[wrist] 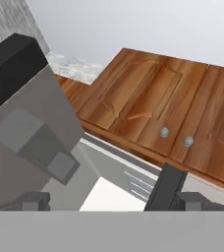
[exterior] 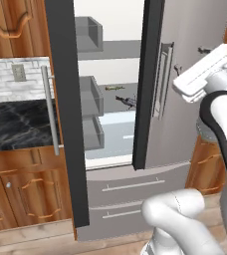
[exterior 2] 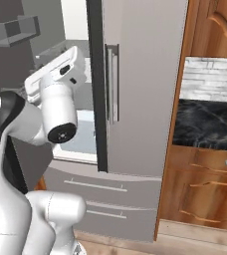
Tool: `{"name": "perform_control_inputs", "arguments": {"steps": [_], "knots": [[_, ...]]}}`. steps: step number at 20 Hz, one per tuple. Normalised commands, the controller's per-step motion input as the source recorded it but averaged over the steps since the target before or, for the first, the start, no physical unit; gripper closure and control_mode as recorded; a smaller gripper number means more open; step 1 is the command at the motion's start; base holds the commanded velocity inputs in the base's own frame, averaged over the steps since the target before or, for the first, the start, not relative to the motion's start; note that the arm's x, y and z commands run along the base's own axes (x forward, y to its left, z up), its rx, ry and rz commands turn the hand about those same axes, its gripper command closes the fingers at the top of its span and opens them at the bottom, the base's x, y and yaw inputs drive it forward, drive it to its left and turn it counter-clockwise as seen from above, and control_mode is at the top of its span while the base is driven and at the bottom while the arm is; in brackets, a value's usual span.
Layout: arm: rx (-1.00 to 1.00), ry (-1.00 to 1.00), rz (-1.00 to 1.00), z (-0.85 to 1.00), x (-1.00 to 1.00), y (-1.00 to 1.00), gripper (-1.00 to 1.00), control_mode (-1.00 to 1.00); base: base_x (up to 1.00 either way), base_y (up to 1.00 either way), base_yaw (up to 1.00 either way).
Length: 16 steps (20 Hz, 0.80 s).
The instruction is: Place the fish on the counter behind the older fish on the same shelf of the fridge to maintain FIFO order. Close the fridge door when finished.
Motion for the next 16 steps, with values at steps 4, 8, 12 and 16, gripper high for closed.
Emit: {"name": "perform_control_inputs", "arguments": {"steps": [4,8,12,16], "knots": [[-0.4,0.05,0.02,-0.96,-0.45,0.81,-1.0,-1.0,0.0,0.0,0.0],[-0.27,0.05,-0.04,-0.55,-0.96,1.0,-1.0,-1.0,0.0,0.0,0.0],[-0.17,0.06,-0.09,-0.18,-1.0,1.0,-1.0,-1.0,0.0,0.0,0.0],[-0.18,0.01,-0.09,-0.33,-1.0,0.84,-1.0,-1.0,0.0,0.0,0.0]]}}
